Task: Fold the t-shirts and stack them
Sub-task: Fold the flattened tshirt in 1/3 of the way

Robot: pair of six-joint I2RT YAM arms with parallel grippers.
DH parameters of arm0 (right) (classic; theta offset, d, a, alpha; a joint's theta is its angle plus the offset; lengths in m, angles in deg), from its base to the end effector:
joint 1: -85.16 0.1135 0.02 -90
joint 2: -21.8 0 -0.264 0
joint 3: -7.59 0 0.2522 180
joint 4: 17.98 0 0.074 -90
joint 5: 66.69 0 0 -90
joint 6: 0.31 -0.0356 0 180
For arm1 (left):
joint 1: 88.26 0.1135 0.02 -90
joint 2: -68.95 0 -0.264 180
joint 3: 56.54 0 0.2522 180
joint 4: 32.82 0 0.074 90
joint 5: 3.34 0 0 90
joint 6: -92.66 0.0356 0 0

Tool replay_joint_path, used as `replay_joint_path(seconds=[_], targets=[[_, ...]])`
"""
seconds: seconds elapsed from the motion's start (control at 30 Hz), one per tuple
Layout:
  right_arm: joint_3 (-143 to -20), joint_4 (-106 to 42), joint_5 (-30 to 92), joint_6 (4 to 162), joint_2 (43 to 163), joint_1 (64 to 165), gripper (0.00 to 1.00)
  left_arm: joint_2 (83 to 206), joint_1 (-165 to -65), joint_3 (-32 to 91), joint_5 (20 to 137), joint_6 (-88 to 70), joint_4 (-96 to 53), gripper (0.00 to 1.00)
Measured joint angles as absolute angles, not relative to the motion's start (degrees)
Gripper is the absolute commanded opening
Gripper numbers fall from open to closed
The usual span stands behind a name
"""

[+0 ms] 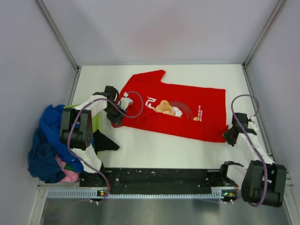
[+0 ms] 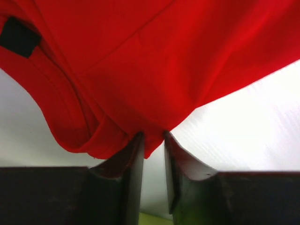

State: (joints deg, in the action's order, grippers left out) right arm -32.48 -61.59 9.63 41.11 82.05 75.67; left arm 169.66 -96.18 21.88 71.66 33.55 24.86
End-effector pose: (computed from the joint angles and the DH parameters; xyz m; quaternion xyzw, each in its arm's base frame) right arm 0.1699 -0.0369 0.1583 0.4929 0.8324 -0.0340 0.2510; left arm 0.3170 -0.0534 0.1705 0.3389 0.9278 -0.1102 0.1108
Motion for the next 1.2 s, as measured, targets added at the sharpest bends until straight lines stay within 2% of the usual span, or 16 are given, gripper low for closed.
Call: replay_joint_path(seconds=[0.03,0.07,0.4,0.7,0.77,0.9,0.97,1.03,1.2], targets=[[-32.5,-61.3,10.0,41.2,82.2,75.1,0.00,170.1,-96.2,21.9,72.0,33.4,24.5,0.06],[-32.5,-61.2,10.3,41.7,82.3,74.6,0.00,170.3,-96.1,22.1,72.5,33.2,24.4,0.00],[-34.1,-61.5,11.9,47.3,83.1,68.9,0.00,170.5,-94.2,23.9,71.8,32.6,23.4,0.00],[-37.0,-61.1,10.7,52.2,85.7,68.1,0.00,170.5,-92.0,25.9,68.4,32.8,25.2,0.02],[-37.0,-61.1,10.3,52.7,86.2,68.1,0.10,170.6,-92.0,25.8,68.1,32.9,25.7,0.13],[-37.0,-61.1,8.7,53.2,86.4,68.0,0.51,170.8,-92.0,24.5,68.4,33.4,25.6,0.35],[-37.0,-61.1,7.9,53.1,86.4,67.8,0.64,170.8,-91.9,23.9,69.2,33.1,25.6,0.43],[-37.1,-61.1,7.7,53.5,86.4,67.6,0.71,170.8,-91.9,23.8,70.0,32.7,25.5,0.50],[-38.8,-61.9,7.7,53.8,84.2,67.6,0.73,169.0,-91.7,23.2,71.6,32.5,24.9,0.52]])
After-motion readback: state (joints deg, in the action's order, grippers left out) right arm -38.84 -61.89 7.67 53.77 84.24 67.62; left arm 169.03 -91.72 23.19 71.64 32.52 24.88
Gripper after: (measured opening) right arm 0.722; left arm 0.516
